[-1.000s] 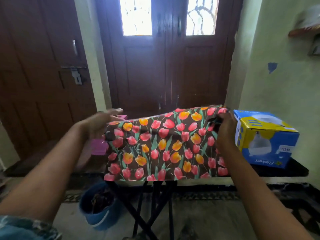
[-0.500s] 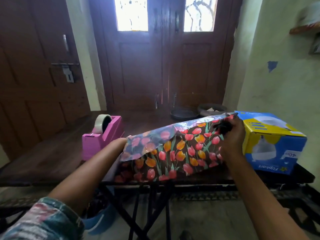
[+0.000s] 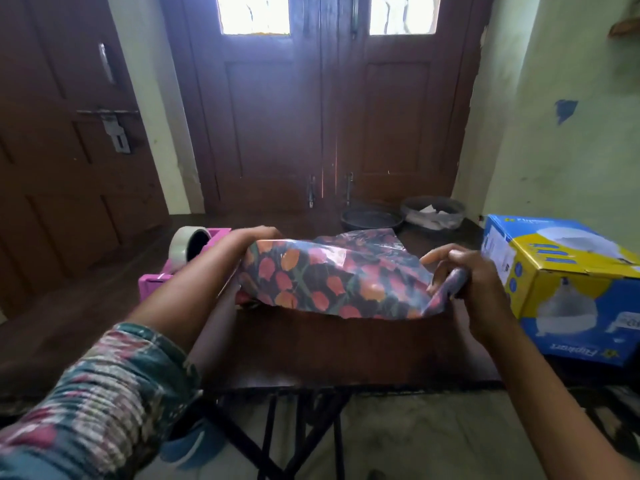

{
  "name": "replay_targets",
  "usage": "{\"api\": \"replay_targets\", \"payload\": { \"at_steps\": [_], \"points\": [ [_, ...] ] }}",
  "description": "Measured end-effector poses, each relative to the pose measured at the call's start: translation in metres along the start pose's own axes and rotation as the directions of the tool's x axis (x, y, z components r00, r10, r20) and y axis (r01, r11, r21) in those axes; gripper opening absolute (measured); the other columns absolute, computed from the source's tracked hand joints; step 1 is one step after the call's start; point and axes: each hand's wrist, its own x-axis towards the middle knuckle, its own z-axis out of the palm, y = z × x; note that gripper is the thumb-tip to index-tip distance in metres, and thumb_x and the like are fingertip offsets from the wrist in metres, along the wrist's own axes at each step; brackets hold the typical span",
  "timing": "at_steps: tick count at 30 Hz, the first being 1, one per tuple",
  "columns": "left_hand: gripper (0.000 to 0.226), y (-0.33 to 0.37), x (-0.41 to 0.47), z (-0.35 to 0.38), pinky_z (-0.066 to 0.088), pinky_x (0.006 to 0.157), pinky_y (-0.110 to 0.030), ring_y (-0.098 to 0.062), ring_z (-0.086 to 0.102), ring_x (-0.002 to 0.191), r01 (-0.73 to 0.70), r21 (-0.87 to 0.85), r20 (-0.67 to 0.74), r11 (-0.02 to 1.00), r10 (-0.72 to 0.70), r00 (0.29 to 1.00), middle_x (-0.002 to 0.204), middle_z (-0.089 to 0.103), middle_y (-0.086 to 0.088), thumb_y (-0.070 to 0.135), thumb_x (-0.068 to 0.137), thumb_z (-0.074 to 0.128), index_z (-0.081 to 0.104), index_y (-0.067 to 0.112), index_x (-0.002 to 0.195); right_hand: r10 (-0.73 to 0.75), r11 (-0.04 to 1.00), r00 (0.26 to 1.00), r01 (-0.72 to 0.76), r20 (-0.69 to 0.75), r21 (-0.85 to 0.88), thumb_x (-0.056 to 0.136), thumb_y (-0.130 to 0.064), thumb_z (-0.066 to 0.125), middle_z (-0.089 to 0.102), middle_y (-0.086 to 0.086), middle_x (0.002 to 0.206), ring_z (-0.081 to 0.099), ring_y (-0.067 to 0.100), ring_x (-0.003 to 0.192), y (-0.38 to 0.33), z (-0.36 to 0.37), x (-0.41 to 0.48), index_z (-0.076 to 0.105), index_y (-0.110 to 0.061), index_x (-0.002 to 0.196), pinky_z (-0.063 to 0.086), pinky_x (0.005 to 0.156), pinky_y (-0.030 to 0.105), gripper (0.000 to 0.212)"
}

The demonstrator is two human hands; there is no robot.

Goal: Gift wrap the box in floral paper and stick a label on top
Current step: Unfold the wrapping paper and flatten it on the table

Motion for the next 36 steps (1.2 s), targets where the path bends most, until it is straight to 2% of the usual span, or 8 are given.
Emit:
{"api": "replay_targets", "payload": {
  "at_steps": [3,6,9,12,15,18,30,36],
  "points": [
    [0.081,-0.038,0.061,-0.020,0.055,0.072,-0.025,-0.018,0.065,0.089,0.057,0.126,0.156,0.990,-0.077,0.985,0.103,0.065,-0.006,0.049,0.055,0.083,0.059,0.004,0.117,0.178,0.968,0.951,-0.122,0.252,-0.221,0.083,-0.013,0.041,0.059,0.008,0.048,0.057,0.022,0.052,-0.003,-0.007,-0.003,0.067,-0.004,0.084,0.045,0.052,0.027,0.028],
    [0.031,-0.014,-0.001,-0.010,0.048,0.071,-0.022,-0.017,0.055,0.095,-0.037,0.291,0.228,0.956,-0.032,0.973,0.107,0.058,-0.006,0.016,0.090,0.058,0.054,0.003,0.118,0.341,0.893,0.898,-0.217,0.278,-0.393,0.092,-0.004,0.045,0.053,0.000,0.041,0.049,0.009,0.038,-0.013,-0.006,-0.001,0.069,-0.001,0.084,0.044,0.045,0.019,0.025],
    [0.038,-0.018,-0.026,0.002,0.053,0.066,-0.033,-0.022,0.061,0.085,-0.028,0.376,0.142,0.926,-0.028,0.989,0.100,0.062,-0.009,0.040,0.084,0.065,0.059,0.008,0.104,0.192,0.876,0.975,-0.120,0.111,-0.467,0.091,-0.009,0.054,0.044,-0.004,0.035,0.039,0.004,0.032,-0.021,-0.001,0.017,0.068,-0.001,0.073,0.035,0.039,0.015,0.023],
    [0.063,-0.023,-0.030,0.017,0.053,0.087,-0.036,-0.024,0.055,0.113,-0.106,0.441,0.287,0.891,-0.029,0.957,0.127,0.051,-0.006,0.027,0.083,0.069,0.042,0.018,0.139,0.141,0.810,0.970,0.002,0.198,-0.586,0.092,-0.026,0.056,0.064,0.000,0.069,0.055,0.007,0.061,-0.025,0.016,0.031,0.068,-0.012,0.084,0.042,0.063,0.022,0.020],
    [0.083,-0.021,-0.032,0.022,0.035,0.108,-0.030,-0.021,0.029,0.139,-0.240,0.468,0.358,0.850,0.066,0.932,0.153,0.023,-0.001,0.026,0.083,0.071,0.020,0.034,0.147,0.514,0.578,0.753,0.049,0.410,-0.815,0.095,-0.049,0.038,0.051,0.001,0.134,0.050,0.020,0.119,-0.014,0.041,0.035,0.050,-0.022,0.132,0.037,0.100,0.033,0.047],
    [0.084,-0.021,-0.031,0.021,0.036,0.104,-0.027,-0.023,0.029,0.139,-0.245,0.444,0.362,0.862,0.077,0.929,0.154,0.021,0.000,0.028,0.081,0.072,0.020,0.038,0.146,0.687,0.449,0.597,0.101,0.415,-0.888,0.096,-0.054,0.028,0.019,-0.002,0.155,0.022,0.020,0.141,0.006,0.060,0.035,0.026,-0.024,0.147,0.018,0.112,0.033,0.059],
    [0.042,-0.010,-0.024,0.039,0.042,0.099,-0.031,-0.026,0.054,0.118,-0.191,0.563,0.008,0.804,0.226,0.974,0.137,0.052,-0.007,0.032,0.095,0.050,0.048,0.021,0.135,0.579,0.168,0.814,-0.057,0.051,-0.984,0.082,-0.077,0.026,-0.008,0.017,0.156,-0.010,0.047,0.140,0.048,0.117,0.009,0.004,-0.023,0.150,-0.004,0.106,0.065,0.090],
    [0.069,-0.011,-0.022,0.063,0.021,0.112,-0.036,-0.032,0.023,0.141,-0.117,0.519,0.104,0.846,0.073,0.992,0.156,0.015,-0.013,0.057,0.093,0.036,0.012,0.025,0.150,0.497,0.119,0.868,-0.048,0.017,-0.992,0.089,-0.068,0.022,0.023,0.018,0.151,0.020,0.042,0.136,0.045,0.123,0.027,0.030,-0.018,0.144,0.018,0.105,0.054,0.075]
  ]
}}
